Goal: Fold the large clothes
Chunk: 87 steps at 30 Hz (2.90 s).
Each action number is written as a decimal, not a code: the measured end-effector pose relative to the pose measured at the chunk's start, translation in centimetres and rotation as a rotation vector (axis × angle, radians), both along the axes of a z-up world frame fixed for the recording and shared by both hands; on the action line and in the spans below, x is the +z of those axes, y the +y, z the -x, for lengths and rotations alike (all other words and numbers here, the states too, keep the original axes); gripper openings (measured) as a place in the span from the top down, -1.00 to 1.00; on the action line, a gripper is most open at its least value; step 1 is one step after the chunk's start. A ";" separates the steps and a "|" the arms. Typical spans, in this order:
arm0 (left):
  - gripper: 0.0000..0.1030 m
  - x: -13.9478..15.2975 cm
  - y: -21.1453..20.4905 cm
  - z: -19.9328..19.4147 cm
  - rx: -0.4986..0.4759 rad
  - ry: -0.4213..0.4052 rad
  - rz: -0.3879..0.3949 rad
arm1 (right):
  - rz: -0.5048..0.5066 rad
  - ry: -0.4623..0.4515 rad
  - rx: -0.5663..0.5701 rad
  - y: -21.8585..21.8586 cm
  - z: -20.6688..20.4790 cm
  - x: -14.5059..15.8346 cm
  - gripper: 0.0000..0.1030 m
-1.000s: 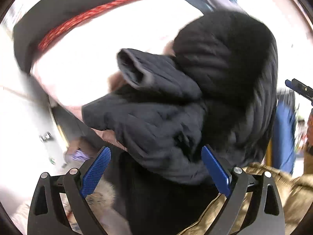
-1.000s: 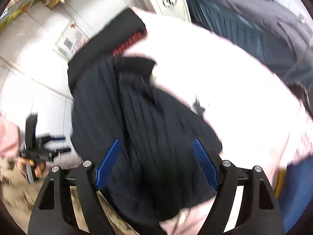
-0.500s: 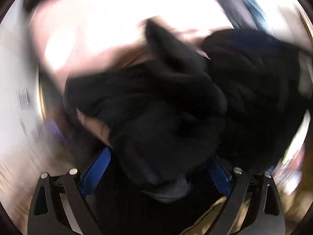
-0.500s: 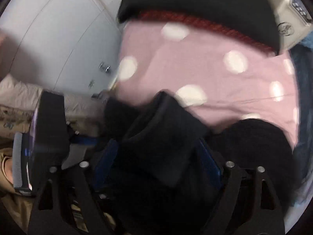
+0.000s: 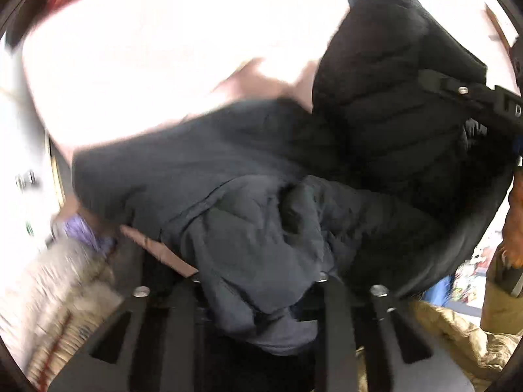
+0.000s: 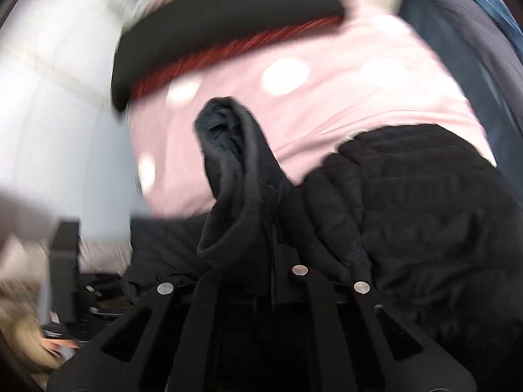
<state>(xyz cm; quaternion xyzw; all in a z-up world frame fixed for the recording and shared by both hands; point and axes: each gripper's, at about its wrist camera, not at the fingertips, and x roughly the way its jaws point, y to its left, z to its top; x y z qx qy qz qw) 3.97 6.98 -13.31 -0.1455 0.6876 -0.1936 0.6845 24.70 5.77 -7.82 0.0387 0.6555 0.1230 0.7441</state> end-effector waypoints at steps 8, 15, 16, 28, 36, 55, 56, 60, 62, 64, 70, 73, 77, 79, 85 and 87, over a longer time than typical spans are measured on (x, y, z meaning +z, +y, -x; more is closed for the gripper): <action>0.76 15.7 -4.6 -3.7 -0.116 -0.388 0.035 | 0.034 -0.412 -0.432 -19.0 7.9 16.3 0.93; 0.77 23.7 -5.2 -6.9 -0.218 -0.616 -0.071 | 0.125 -0.729 -0.693 -28.7 20.3 28.7 0.93; 0.77 23.9 -5.3 -7.8 -0.219 -0.630 -0.086 | 0.130 -0.751 -0.733 -29.6 21.9 29.6 0.93; -0.58 14.6 -15.3 -19.9 -0.271 -0.526 -0.201 | 0.021 -0.422 -1.107 -43.5 24.8 17.9 0.49; -0.72 10.5 -10.1 -14.4 -0.199 -0.413 -0.193 | -0.053 -0.088 -1.040 -35.4 25.1 2.4 -0.23; -0.44 4.7 -21.4 2.5 -0.552 -0.150 -0.278 | -0.079 0.003 -0.804 -25.7 21.6 -2.0 -0.30; -0.22 4.1 -21.1 2.5 -0.551 -0.140 -0.286 | -0.078 0.009 -0.811 -25.7 22.1 -2.2 -0.30; 0.34 4.0 -18.5 1.4 -0.496 -0.147 -0.266 | -0.077 0.035 -0.852 -26.4 23.9 -3.2 -0.30; 0.53 4.7 -17.0 0.2 -0.457 -0.168 -0.266 | -0.084 0.041 -0.873 -26.7 24.5 -3.4 -0.30; 0.64 5.7 -14.9 -1.5 -0.405 -0.201 -0.296 | -0.091 0.042 -0.890 -27.0 24.7 -3.5 -0.30; 0.75 9.7 -7.4 -8.8 -0.240 -0.300 -0.381 | -0.079 0.034 -0.885 -26.4 24.2 -3.2 -0.30; 0.80 11.8 -3.5 -13.1 -0.175 -0.365 -0.459 | -0.070 0.036 -0.866 -25.8 23.6 -2.9 -0.30; 0.82 13.2 0.4 -19.5 -0.139 -0.430 -0.581 | -0.033 0.028 -0.834 -24.8 22.6 -2.3 -0.30; 0.82 12.6 1.4 -22.6 -0.131 -0.444 -0.657 | -0.011 0.030 -0.824 -24.4 22.0 -2.2 -0.30; 0.82 9.2 7.8 -32.7 0.084 -0.374 -0.767 | 0.024 0.023 -0.836 -23.8 21.1 -1.3 -0.30; 0.80 7.3 10.1 -34.3 0.158 -0.295 -0.746 | 0.024 0.027 -0.842 -23.6 20.9 -1.2 -0.30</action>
